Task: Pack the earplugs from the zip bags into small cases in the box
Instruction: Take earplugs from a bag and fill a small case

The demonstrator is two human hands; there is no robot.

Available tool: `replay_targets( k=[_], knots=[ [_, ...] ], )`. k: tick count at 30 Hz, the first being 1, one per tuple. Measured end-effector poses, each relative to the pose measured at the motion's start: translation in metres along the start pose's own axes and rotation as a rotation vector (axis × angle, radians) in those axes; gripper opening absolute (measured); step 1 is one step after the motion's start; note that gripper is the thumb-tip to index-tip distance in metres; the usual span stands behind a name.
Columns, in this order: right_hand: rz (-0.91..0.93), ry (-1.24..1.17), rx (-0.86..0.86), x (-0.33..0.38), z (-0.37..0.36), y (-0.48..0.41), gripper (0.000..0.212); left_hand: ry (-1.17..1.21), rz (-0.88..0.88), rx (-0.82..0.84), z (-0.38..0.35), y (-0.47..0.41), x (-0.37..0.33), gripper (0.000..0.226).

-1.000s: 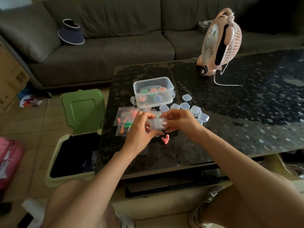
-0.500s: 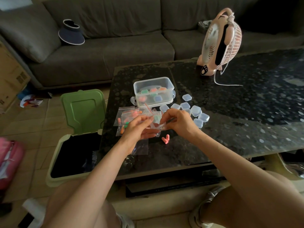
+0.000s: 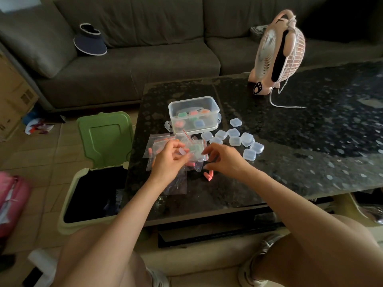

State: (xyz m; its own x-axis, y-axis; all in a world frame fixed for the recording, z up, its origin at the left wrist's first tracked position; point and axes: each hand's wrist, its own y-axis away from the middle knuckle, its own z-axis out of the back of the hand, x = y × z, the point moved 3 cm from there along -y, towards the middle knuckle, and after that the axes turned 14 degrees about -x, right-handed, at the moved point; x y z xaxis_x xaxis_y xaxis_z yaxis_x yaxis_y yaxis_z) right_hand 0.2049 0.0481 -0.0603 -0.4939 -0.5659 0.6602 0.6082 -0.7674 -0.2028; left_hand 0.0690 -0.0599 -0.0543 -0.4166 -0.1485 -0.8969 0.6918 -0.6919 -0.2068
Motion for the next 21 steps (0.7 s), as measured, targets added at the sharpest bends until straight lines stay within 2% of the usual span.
replay_targets(
  k=[4,7,11,13,17,21],
  knots=[
    [-0.059,0.164,0.094,-0.006,-0.014,0.005,0.045,-0.131,-0.107,-0.009,-0.002,0.001,0.002,0.030],
    [-0.013,0.256,0.124,-0.009,-0.019,0.008,0.030,-0.151,-0.131,0.006,-0.002,-0.001,0.003,0.030],
    [0.023,0.227,0.106,-0.010,-0.021,0.007,0.016,-0.156,-0.133,0.015,0.000,-0.002,0.003,0.032],
    [0.019,0.186,0.030,-0.010,-0.017,0.003,0.013,-0.160,-0.144,0.008,0.001,-0.001,0.002,0.030],
    [0.050,-0.018,-0.249,-0.002,-0.001,-0.003,0.011,-0.209,-0.195,0.035,-0.002,0.004,-0.002,0.029],
    [0.230,-0.036,-0.234,0.008,-0.002,-0.001,0.010,-0.129,-0.186,0.110,-0.007,0.003,0.003,0.034]
  ],
)
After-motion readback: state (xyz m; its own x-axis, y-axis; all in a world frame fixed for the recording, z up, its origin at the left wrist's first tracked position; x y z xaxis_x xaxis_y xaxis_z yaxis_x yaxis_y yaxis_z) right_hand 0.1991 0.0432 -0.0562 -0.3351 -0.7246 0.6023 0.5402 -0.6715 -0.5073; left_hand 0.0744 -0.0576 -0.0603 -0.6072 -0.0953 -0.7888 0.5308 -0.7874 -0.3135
